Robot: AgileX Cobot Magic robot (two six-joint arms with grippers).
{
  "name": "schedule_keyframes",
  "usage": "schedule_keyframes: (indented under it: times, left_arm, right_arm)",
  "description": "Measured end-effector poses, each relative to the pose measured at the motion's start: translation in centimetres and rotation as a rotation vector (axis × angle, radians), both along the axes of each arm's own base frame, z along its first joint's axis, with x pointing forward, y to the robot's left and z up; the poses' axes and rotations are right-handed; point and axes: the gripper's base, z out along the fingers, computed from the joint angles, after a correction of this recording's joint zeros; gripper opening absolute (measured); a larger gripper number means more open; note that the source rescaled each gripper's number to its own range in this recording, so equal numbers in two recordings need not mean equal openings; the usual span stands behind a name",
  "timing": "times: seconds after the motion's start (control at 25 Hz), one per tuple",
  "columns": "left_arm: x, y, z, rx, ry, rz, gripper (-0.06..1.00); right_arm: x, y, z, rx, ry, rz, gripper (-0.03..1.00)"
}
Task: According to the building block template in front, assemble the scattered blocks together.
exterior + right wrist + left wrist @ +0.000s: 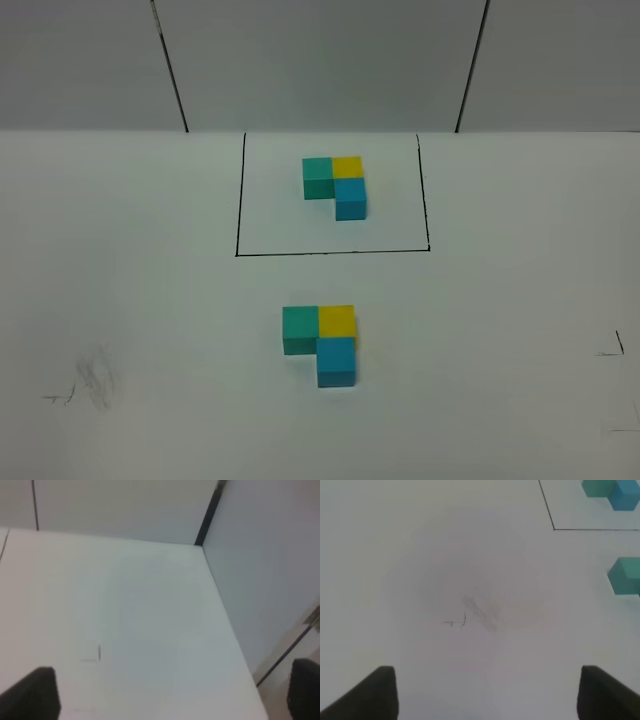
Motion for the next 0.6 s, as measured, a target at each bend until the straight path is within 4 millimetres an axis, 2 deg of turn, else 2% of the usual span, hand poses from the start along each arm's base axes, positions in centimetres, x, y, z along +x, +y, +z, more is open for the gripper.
schedule_keyframes:
  times: [0.16,0.32,0.48,0.6]
  left_arm:
    - [0.0,0.0,0.0,0.0,0.0,0.0,0.59]
    - [0.0,0.0,0.0,0.0,0.0,0.0,0.59]
    - [0.0,0.0,0.0,0.0,0.0,0.0,0.59]
    - [0.0,0.0,0.0,0.0,0.0,0.0,0.59]
  right_arm:
    - [0.9,0.0,-4.1,0.147,-0.02,-0.033,0.83]
    - [2.5,-0.1,-7.2,0.263,0.056,-0.075,0.82]
    - [2.9,-0.1,-8.1,0.264,0.085,-0.064,0.8]
    - [3.0,-0.4,-8.1,0.176,0.101,-0.053,0.79]
